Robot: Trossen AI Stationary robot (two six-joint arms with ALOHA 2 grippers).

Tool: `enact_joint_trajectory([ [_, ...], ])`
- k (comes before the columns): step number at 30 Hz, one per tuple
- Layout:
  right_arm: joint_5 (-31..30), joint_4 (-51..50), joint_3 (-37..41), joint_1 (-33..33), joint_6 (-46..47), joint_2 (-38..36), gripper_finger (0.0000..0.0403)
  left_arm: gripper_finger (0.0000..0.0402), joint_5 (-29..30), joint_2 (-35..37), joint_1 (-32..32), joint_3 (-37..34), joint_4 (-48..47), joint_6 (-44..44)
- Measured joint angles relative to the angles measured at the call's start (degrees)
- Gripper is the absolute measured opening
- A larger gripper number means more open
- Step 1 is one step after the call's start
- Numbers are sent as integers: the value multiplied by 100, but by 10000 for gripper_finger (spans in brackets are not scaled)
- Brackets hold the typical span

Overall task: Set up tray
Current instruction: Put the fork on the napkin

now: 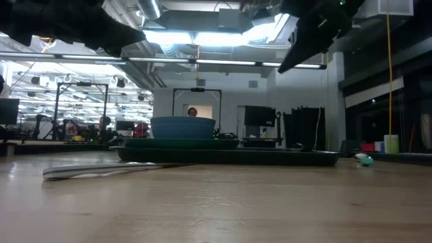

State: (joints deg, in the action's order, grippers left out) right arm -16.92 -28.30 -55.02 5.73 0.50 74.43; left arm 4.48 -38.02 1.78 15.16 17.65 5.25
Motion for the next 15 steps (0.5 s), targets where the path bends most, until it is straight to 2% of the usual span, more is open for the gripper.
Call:
enact_joint_trajectory([
  [3, 1, 513, 302, 133, -62, 0, 20, 1, -383, 0, 22, 0, -343, -99],
  [6, -2, 1019, 586, 217, -67, 2, 25, 1, -366, 0, 153, 1, -576, -470],
  [15, -1, 2568, 1390, 178, -300, 4, 10, 1, 399, -341, 924, 880, -2623, -1681],
])
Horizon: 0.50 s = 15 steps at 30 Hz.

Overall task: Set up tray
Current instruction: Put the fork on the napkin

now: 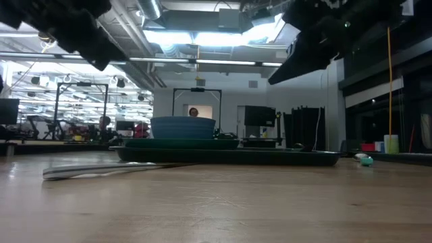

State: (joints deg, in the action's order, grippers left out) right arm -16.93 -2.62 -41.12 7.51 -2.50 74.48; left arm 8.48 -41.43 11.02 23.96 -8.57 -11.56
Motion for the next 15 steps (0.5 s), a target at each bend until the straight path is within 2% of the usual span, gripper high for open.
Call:
enact_joint_trajectory([
  [9, 0, 415, 229, -242, -126, -2, 22, 1, -41, -888, 622, 1160, -2606, -2626],
  [15, 0, 510, 229, -284, -280, -2, 27, 3, -737, -1076, 698, 1210, -2855, -3547],
])
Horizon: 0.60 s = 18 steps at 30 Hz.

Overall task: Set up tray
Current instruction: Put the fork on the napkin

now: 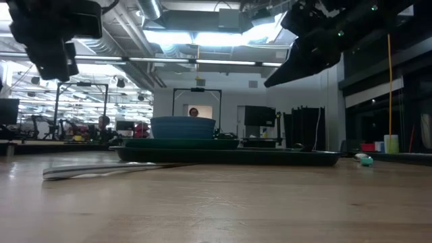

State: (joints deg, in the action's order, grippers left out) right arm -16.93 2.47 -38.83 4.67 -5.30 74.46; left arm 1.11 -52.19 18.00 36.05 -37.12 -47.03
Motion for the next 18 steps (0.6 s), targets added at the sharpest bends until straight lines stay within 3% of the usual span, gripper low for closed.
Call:
enact_joint_trajectory([
  [8, 199, -6, 0, 0, -100, 0, 8, 17, -84, -36, 0, 0, -1, -489],
  [18, 199, -8, 0, 0, 51, 0, 28, 94, -71, -36, -2, 0, -228, -1207],
])
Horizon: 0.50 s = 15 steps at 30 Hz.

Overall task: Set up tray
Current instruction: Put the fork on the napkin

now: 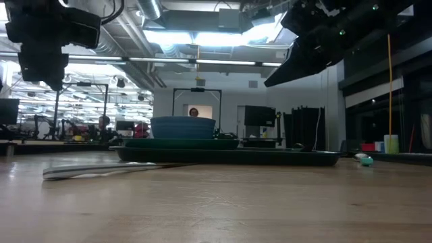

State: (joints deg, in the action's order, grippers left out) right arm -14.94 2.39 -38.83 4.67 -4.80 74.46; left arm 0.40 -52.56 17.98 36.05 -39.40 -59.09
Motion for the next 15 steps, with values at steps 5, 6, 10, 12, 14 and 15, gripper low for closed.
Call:
enact_joint_trajectory([
  [5, 0, -2, 0, 0, 20, 0, 30, 125, -178, -113, 86, 0, -154, -166],
  [6, 1, -2, 0, 0, 20, 0, 30, 129, -265, -170, 130, -2, -182, -168],
  [10, 0, -2, 0, 0, 32, 0, 31, 137, -341, -468, 307, -4, -187, -489],
  [12, 0, -2, 0, 0, 88, 0, 31, 139, -341, -654, 402, -4, -185, -644],
  [14, 0, -6, 0, 0, 154, 0, 31, 139, -345, -835, 506, -4, -159, -790],
  [15, 0, -7, 0, 0, 157, 0, 31, 139, -342, -929, 567, -4, -135, -842],
])
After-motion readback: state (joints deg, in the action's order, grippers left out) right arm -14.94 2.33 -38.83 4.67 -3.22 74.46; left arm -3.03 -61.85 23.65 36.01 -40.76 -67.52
